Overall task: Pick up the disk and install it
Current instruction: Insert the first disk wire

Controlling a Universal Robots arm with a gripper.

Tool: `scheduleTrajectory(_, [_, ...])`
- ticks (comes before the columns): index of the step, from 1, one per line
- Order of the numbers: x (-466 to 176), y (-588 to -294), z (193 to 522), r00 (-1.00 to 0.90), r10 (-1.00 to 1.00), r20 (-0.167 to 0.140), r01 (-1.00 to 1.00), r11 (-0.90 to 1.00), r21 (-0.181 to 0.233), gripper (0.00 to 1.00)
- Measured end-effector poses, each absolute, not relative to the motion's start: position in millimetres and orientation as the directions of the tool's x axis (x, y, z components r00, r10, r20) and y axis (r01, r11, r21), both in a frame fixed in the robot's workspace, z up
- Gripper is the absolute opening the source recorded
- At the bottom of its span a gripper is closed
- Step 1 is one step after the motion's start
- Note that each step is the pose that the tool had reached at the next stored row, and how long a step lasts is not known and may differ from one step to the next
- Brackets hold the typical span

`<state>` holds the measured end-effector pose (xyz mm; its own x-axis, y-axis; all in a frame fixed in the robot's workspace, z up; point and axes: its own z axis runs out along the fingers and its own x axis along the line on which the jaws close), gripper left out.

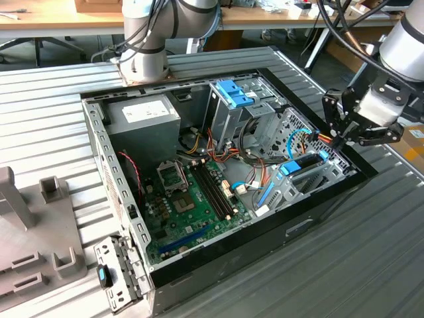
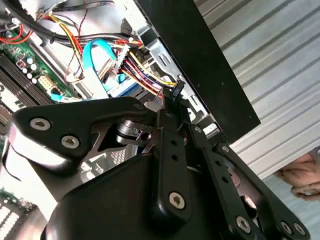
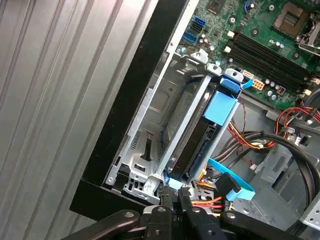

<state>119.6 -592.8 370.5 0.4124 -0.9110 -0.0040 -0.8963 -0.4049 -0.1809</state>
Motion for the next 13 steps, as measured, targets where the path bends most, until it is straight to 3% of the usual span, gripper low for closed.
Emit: scheduleTrajectory(13, [108, -593, 370, 0.317, -0.948, -0.004, -0.933, -0.311, -0.181, 0.17])
